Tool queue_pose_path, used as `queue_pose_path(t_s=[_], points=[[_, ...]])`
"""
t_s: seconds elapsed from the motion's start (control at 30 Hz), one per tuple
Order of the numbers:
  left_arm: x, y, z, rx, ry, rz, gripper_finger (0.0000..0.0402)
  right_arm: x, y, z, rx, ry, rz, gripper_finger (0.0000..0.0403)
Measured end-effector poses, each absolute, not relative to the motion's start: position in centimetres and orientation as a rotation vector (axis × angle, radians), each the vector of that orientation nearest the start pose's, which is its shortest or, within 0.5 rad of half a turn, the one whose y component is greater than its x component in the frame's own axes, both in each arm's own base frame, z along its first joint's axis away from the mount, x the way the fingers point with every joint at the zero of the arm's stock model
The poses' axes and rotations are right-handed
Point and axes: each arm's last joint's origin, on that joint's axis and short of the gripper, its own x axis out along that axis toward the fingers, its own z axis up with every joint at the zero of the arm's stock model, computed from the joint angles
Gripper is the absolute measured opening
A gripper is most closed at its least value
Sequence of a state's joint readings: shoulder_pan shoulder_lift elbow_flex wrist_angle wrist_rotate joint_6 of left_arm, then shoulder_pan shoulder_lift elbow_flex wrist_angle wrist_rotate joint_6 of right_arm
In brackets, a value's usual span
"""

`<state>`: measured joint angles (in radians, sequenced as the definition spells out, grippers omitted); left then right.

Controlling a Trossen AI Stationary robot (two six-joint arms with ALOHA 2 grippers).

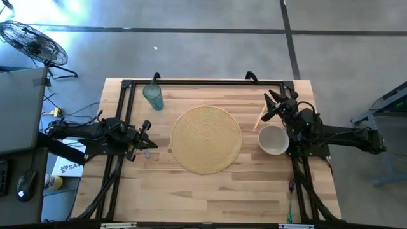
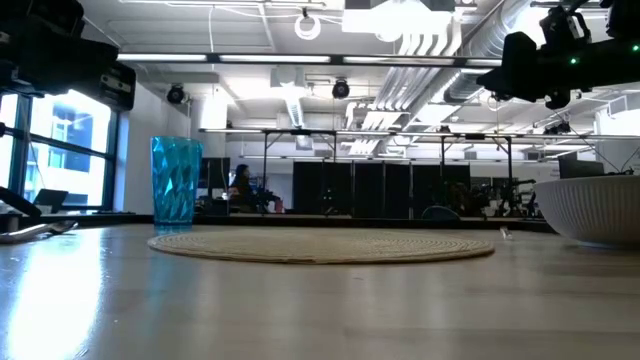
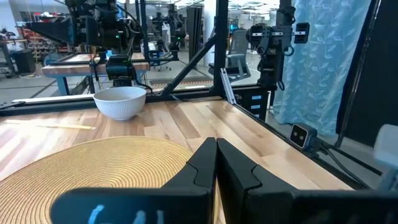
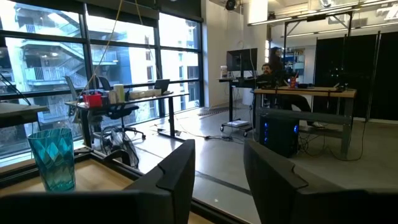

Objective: Pick & Place Utensil
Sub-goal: Put the blue cup on the brown tablemat

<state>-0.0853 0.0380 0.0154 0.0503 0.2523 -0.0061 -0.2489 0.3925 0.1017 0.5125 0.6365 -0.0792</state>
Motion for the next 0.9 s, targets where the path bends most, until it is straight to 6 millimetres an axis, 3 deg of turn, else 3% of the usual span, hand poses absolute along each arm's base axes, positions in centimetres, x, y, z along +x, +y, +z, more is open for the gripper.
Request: queue_pose_path(t_s=[0.1, 0.3, 0.5, 0.77, 0.9], points=[[9.72, -1.56, 17.19, -0.021, -0.036, -0.338, 0.0003, 10.9, -4.54, 21.18, -0.029, -0.19, -0.89, 0.0129], [9.75, -1.47, 17.12, -0.235, 0.002, -0.307, 0.0003, 10.9, -4.54, 21.18, -0.03, -0.19, -0.889, 0.0129], [9.77, -1.42, 17.12, -0.262, 0.005, -0.288, 0.0003, 10.9, -4.54, 21.19, -0.029, -0.19, -0.89, 0.0129], [10.18, -0.9, 16.79, -0.44, 0.03, -0.092, 0.0004, 10.89, -4.54, 21.18, -0.029, -0.19, -0.89, 0.0129], [10.69, -0.85, 16.77, -0.465, 0.035, -0.057, 0.0035, 10.9, -4.55, 21.17, -0.03, -0.189, -0.89, 0.0129]])
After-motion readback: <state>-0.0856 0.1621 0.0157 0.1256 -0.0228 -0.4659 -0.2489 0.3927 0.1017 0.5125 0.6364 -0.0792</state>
